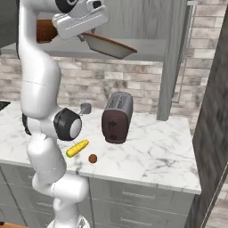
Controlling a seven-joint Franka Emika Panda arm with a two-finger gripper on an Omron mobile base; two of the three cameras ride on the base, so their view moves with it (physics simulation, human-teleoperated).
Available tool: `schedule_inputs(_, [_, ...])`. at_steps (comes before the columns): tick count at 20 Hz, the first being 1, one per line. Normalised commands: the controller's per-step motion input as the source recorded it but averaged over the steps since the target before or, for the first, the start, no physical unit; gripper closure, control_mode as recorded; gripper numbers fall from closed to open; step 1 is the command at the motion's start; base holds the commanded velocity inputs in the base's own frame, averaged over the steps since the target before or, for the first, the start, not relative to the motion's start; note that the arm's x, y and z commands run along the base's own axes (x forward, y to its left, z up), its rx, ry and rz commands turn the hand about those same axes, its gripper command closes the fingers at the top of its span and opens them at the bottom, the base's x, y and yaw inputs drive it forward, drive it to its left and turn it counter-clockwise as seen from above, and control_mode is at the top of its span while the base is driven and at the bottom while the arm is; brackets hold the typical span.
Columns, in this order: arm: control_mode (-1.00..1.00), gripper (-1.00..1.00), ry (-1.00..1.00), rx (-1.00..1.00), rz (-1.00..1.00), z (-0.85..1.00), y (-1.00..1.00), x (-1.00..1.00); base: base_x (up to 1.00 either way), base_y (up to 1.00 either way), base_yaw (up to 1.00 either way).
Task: Pick both bowls and place them on the counter. Then place the cookie dough ball in one bowl and place the corn in the other bowl.
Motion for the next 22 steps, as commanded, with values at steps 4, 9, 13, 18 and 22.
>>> schedule_inputs(4, [-1.0,1.0,-0.52,-0.13,0.0,-0.85,0.26,-1.0,0.0,0.0,0.0])
schedule_inputs(9, [-1.0,1.0,-0.55,-0.14,0.0,-0.83,0.29,-1.0,0.0,0.0,0.0])
schedule_inputs(13, [-1.0,1.0,-0.49,-0.12,0.0,-0.81,0.28,-1.0,0.0,0.0,0.0])
schedule_inputs(18, [-1.0,1.0,-0.31,-0.08,-0.06,-0.71,0.14,-0.97,0.0,0.0,0.0])
schedule_inputs(22, [-1.0,1.0,-0.09,-0.06,-0.12,-0.58,-0.01,-0.44,0.0,0.0,0.0])
